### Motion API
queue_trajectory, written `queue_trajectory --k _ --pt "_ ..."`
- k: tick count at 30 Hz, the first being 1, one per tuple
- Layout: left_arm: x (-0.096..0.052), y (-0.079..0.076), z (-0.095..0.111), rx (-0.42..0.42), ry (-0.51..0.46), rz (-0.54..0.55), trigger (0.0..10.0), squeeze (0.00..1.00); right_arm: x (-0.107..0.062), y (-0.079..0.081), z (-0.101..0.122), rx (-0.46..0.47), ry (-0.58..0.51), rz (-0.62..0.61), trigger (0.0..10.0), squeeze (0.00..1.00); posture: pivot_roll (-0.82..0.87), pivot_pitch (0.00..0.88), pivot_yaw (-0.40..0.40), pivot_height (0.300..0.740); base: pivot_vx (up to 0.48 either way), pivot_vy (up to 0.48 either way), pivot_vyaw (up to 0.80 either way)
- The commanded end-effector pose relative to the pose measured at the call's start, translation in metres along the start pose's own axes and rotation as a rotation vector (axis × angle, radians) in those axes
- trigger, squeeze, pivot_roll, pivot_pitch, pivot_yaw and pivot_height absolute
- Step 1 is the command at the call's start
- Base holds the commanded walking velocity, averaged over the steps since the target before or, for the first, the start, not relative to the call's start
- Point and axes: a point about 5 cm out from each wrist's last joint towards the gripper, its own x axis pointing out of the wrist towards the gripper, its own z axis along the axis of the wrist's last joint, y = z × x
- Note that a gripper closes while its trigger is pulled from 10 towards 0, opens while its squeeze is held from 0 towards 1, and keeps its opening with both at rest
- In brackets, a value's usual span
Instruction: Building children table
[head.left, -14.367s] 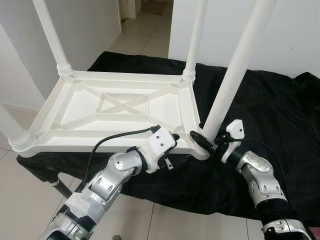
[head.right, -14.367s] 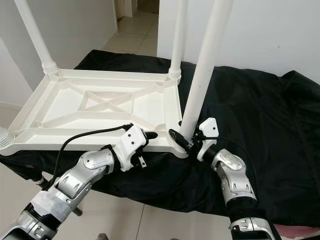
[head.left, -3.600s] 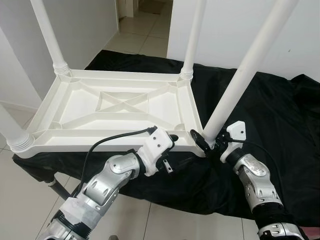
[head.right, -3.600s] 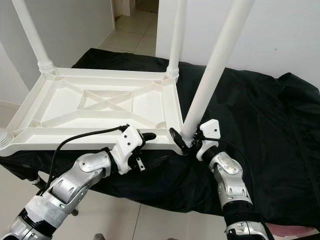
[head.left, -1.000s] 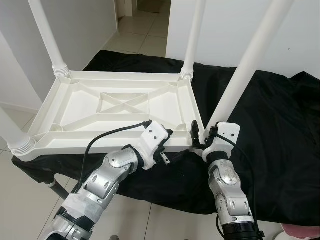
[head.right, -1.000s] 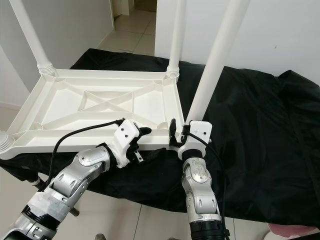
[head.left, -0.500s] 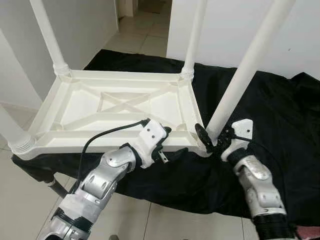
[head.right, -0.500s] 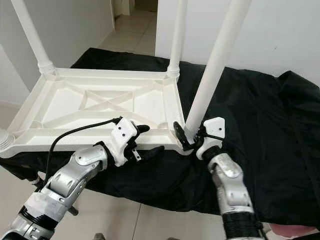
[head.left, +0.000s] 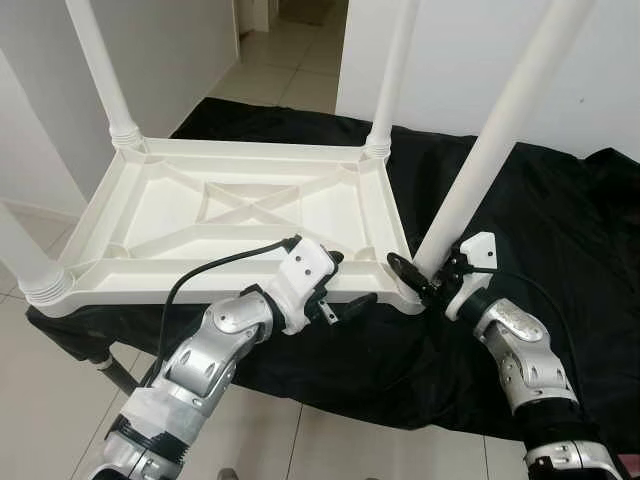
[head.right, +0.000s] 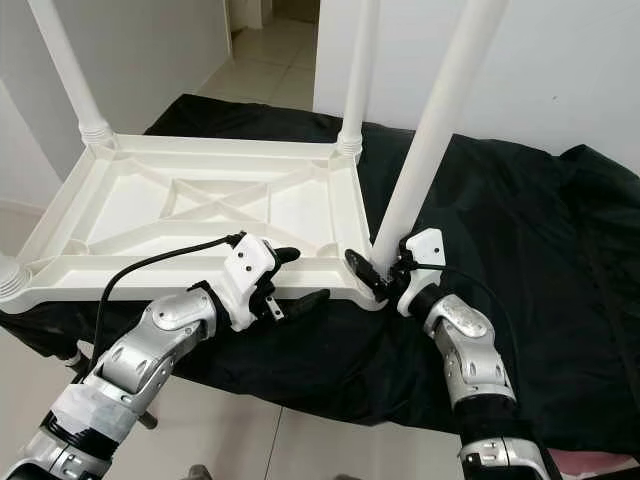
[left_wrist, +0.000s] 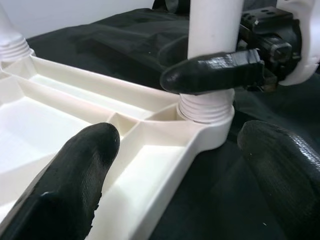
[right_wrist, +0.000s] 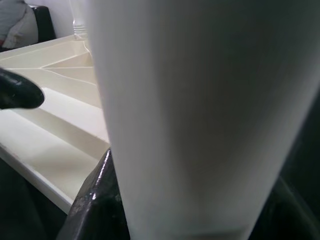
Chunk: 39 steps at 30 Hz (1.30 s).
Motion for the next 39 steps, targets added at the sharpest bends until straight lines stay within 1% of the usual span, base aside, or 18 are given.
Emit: queue_trajectory --k 1,6,7,10,12,14,15,17,22,24,25,29,31,32,33,34,38,39 --pt "0.000 0.002 -0.001 0.010 0.025 -0.024 10.0 0.00 -0.002 0.003 -0.007 0.038 0.017 0.032 0.0 0.00 -0.05 0.000 -0.028 0.740 0.000 0.000 0.00" --pt "0.001 0.003 -0.001 0.018 0.024 -0.024 10.0 0.00 -0.003 0.003 -0.007 0.037 0.022 0.023 0.0 0.00 -0.05 0.000 -0.028 0.740 0.000 0.000 0.00" --pt "0.001 0.003 -0.001 0.021 0.018 -0.021 10.0 0.00 -0.004 0.004 -0.008 0.036 0.023 0.019 9.8 0.00 -0.05 0.000 -0.028 0.740 0.000 0.000 0.00" --pt "0.000 0.002 -0.001 0.015 0.015 -0.026 10.0 0.00 -0.004 0.007 -0.008 0.053 0.016 0.001 10.0 0.00 -0.06 0.000 -0.026 0.740 0.000 0.000 0.00" --pt "0.001 0.003 0.001 0.022 -0.010 -0.032 10.0 0.00 -0.003 0.009 -0.007 0.068 0.023 -0.088 10.0 0.00 -0.07 0.000 -0.026 0.740 0.000 0.000 0.00" --pt "0.001 0.003 0.001 0.027 -0.020 -0.034 10.0 0.00 -0.002 0.010 -0.008 0.073 0.028 -0.091 10.0 0.00 -0.07 0.000 -0.026 0.740 0.000 0.000 0.00" --pt "0.001 0.003 0.002 0.033 -0.022 -0.034 10.0 0.00 -0.003 0.010 -0.008 0.051 0.040 -0.145 10.0 0.00 -0.08 0.000 -0.029 0.740 0.000 0.000 0.00" --pt "0.003 0.003 0.002 0.020 -0.018 -0.039 10.0 0.00 -0.003 0.011 -0.009 0.062 0.059 -0.231 10.0 0.00 -0.08 0.000 -0.027 0.740 0.000 0.000 0.00" --pt "0.005 0.003 0.001 0.010 -0.013 -0.041 10.0 0.00 -0.007 0.017 -0.004 0.032 0.020 -0.331 10.0 0.00 -0.09 0.000 -0.032 0.740 0.000 0.000 0.00" --pt "0.004 0.001 -0.001 -0.003 -0.007 -0.053 10.0 0.00 -0.010 0.019 -0.004 0.016 0.015 -0.445 10.0 0.00 -0.09 0.000 -0.032 0.740 0.000 0.000 0.00" --pt "0.001 0.000 -0.003 -0.002 -0.003 -0.056 10.0 0.00 -0.012 0.022 -0.006 0.034 0.014 -0.544 10.0 0.00 -0.08 0.002 -0.039 0.740 0.000 0.000 0.00" --pt "0.000 -0.001 -0.003 0.001 -0.003 -0.057 10.0 0.00 -0.012 0.023 -0.007 0.056 0.008 -0.613 10.0 0.00 -0.07 0.000 -0.042 0.740 0.000 0.000 0.00" --pt "-0.002 -0.002 -0.005 0.000 0.000 -0.055 10.0 0.00 -0.011 0.029 -0.008 0.069 0.008 -0.655 10.0 0.00 -0.07 0.000 -0.042 0.740 0.000 0.000 0.00" --pt "-0.005 -0.001 -0.008 0.016 0.002 -0.040 10.0 0.00 -0.006 0.041 -0.008 0.107 -0.010 -0.724 10.0 0.00 -0.07 0.000 -0.043 0.740 0.000 0.000 0.00" --pt "-0.005 -0.001 -0.008 0.016 0.002 -0.040 10.0 0.00 -0.006 0.041 -0.008 0.107 -0.010 -0.724 10.0 0.00 -0.07 0.000 -0.043 0.740 0.000 0.000 0.00" --pt "-0.006 0.000 -0.011 0.013 0.010 -0.034 10.0 0.00 -0.003 0.048 -0.006 0.123 -0.032 -0.765 10.0 0.00 -0.07 0.000 -0.046 0.740 0.000 0.000 0.00" --pt "-0.006 -0.001 -0.011 0.013 0.010 -0.038 10.0 0.00 0.000 0.053 -0.005 0.133 -0.030 -0.789 10.0 0.00 -0.07 0.000 -0.046 0.740 0.000 0.000 0.00" --pt "-0.005 -0.001 -0.010 0.024 0.009 -0.031 10.0 0.00 0.002 0.056 -0.004 0.154 -0.044 -0.763 10.0 0.00 -0.06 0.000 -0.046 0.740 0.000 0.000 0.00"
